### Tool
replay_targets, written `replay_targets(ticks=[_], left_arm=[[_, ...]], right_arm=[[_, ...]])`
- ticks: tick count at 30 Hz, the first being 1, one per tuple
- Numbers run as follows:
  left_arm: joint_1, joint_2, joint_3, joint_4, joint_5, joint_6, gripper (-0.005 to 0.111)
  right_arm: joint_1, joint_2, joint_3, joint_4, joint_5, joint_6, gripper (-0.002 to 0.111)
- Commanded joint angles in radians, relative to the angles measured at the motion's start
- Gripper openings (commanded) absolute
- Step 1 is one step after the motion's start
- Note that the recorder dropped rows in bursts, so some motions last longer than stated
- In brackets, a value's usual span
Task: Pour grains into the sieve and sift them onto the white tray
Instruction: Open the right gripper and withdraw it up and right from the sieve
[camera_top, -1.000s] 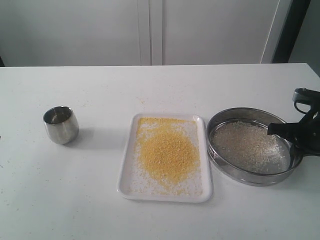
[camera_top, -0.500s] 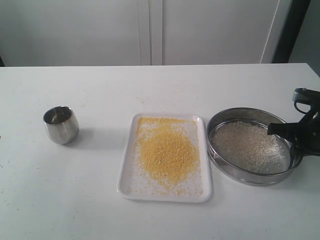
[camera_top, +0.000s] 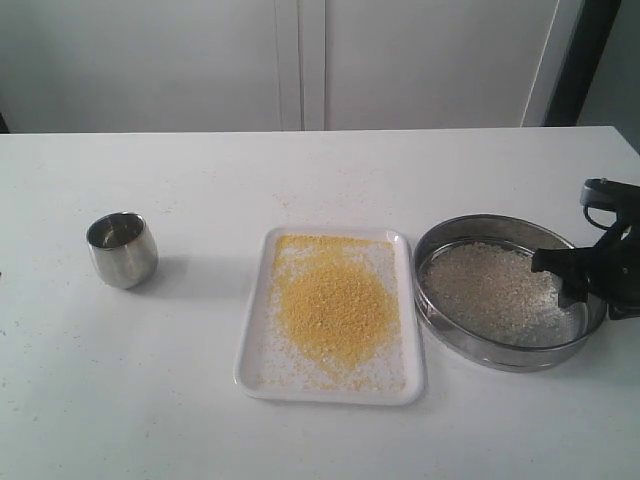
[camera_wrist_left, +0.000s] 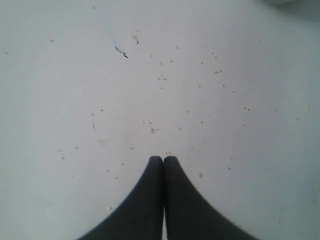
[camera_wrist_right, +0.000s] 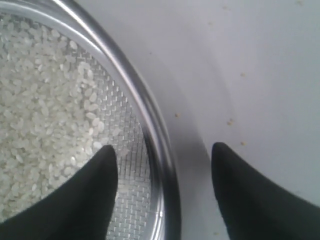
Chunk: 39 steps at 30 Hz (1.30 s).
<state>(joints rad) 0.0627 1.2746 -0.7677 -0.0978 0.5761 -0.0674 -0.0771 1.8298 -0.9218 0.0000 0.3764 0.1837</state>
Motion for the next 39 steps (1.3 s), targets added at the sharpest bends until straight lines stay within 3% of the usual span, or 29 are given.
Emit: replay_targets(ticks=[1,22,30,39], left_arm=[[0.004,-0.006,-0.006,-0.005,0.015,-0.003,0.000],[0.004,-0.006,-0.006,-0.005,0.015,-0.003,0.000],[0.004,-0.006,-0.006,-0.005,0.015,-0.003,0.000],[0.004,-0.006,-0.006,-0.005,0.015,-0.003,0.000]], right_arm=[[0.000,-0.002,0.001,-0.008,-0.008,0.003,0.056],[0.000,-0.266,-0.037,0.014,0.070,0.003,0.054],[0.018,-0.377,-0.037,0.030,0.086,-0.003,0.030],[0.110,-0.444,-0.035,0.030,0.106,-0.070,0.005]])
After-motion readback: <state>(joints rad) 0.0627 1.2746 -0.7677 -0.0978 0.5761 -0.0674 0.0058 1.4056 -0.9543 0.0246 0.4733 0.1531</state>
